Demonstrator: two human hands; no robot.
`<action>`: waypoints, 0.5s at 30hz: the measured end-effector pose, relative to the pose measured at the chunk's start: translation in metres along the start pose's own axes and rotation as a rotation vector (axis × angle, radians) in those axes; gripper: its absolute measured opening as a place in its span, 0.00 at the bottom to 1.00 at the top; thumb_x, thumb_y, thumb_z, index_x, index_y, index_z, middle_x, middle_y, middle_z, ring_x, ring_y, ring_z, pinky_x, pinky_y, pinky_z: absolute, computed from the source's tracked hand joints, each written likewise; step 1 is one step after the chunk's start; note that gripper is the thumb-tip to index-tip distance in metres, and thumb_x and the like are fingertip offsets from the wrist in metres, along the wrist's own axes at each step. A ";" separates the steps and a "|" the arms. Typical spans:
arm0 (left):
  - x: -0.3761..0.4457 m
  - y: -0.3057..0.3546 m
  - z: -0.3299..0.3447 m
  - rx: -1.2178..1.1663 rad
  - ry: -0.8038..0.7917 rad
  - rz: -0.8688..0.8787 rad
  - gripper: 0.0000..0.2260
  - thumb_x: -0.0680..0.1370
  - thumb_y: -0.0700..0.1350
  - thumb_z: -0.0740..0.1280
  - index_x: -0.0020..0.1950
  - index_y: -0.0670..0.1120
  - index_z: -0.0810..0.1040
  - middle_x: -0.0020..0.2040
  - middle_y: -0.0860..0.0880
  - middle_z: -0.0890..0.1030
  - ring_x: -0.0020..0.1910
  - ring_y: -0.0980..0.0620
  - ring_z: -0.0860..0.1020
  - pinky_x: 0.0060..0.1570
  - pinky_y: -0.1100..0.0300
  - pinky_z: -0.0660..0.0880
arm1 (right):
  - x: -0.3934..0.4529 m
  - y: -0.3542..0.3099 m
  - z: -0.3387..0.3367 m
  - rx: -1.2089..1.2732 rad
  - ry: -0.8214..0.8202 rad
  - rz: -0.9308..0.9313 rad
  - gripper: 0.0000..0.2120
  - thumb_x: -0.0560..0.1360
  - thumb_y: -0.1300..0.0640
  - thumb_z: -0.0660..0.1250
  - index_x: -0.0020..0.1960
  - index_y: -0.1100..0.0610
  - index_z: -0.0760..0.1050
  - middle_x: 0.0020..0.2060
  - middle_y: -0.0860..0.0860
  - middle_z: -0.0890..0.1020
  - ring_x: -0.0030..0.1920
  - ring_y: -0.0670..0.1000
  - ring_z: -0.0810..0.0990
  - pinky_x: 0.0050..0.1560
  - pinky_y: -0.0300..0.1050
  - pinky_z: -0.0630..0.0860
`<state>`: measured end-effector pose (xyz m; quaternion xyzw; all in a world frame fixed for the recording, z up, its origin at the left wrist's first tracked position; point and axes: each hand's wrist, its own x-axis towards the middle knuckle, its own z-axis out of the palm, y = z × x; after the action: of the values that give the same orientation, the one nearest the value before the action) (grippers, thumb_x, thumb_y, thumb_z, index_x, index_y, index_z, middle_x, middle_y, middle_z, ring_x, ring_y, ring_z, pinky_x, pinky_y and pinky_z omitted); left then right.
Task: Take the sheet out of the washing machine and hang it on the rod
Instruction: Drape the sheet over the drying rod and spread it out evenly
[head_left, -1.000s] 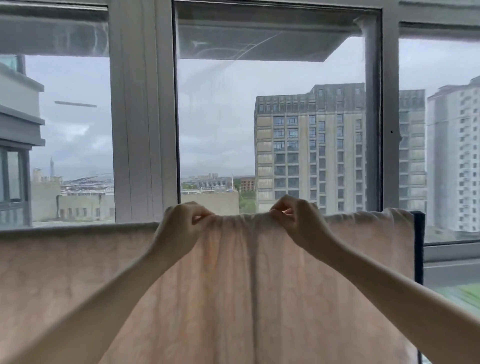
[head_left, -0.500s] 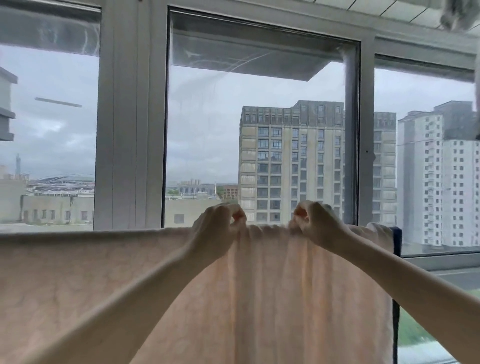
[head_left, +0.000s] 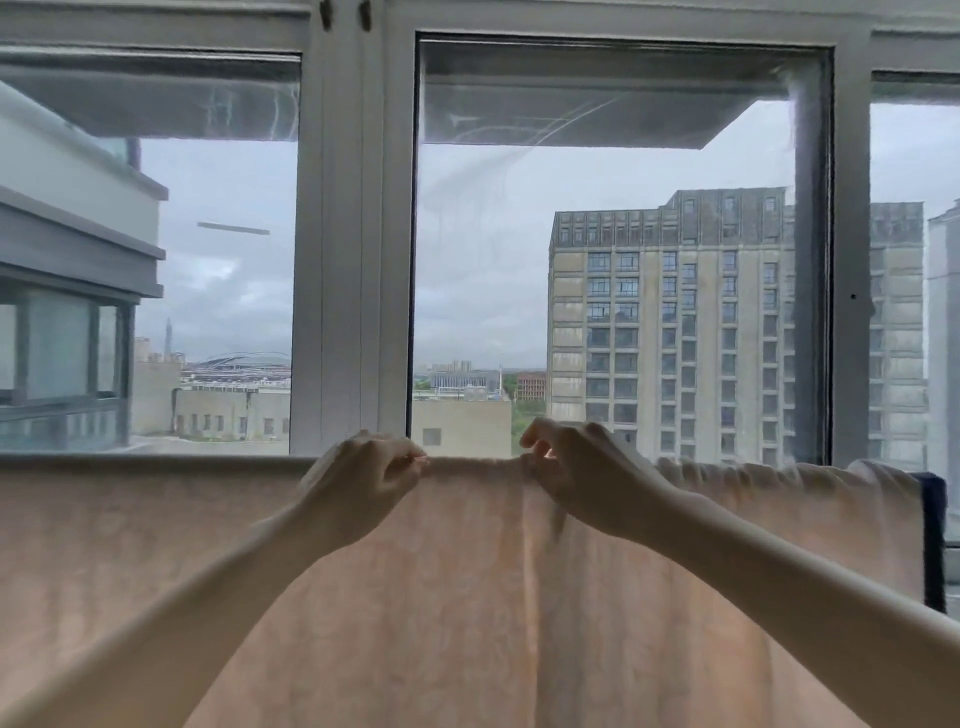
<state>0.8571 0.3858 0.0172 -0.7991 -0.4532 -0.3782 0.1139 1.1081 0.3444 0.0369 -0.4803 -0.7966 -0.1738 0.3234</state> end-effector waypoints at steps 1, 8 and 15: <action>-0.004 -0.011 -0.005 0.017 0.014 -0.026 0.19 0.77 0.63 0.58 0.53 0.53 0.81 0.47 0.57 0.81 0.47 0.55 0.76 0.49 0.57 0.73 | 0.003 -0.006 0.005 -0.001 0.014 -0.024 0.13 0.79 0.51 0.62 0.61 0.54 0.73 0.52 0.51 0.82 0.44 0.50 0.82 0.46 0.49 0.81; -0.038 -0.084 -0.036 0.095 0.102 -0.154 0.25 0.74 0.67 0.51 0.51 0.54 0.80 0.48 0.55 0.81 0.50 0.50 0.76 0.60 0.46 0.68 | 0.021 -0.046 0.045 -0.059 0.084 -0.151 0.12 0.80 0.46 0.57 0.54 0.52 0.72 0.46 0.49 0.81 0.40 0.49 0.80 0.41 0.50 0.79; -0.053 -0.132 -0.077 0.043 0.024 -0.095 0.12 0.78 0.44 0.67 0.61 0.46 0.80 0.55 0.52 0.81 0.54 0.53 0.78 0.55 0.58 0.72 | 0.042 -0.090 0.063 -0.025 0.068 -0.114 0.12 0.79 0.46 0.59 0.57 0.51 0.73 0.50 0.49 0.81 0.45 0.51 0.81 0.44 0.50 0.79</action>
<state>0.6954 0.3857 0.0112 -0.7694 -0.4973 -0.3830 0.1185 0.9933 0.3662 0.0228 -0.4319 -0.8090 -0.2181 0.3338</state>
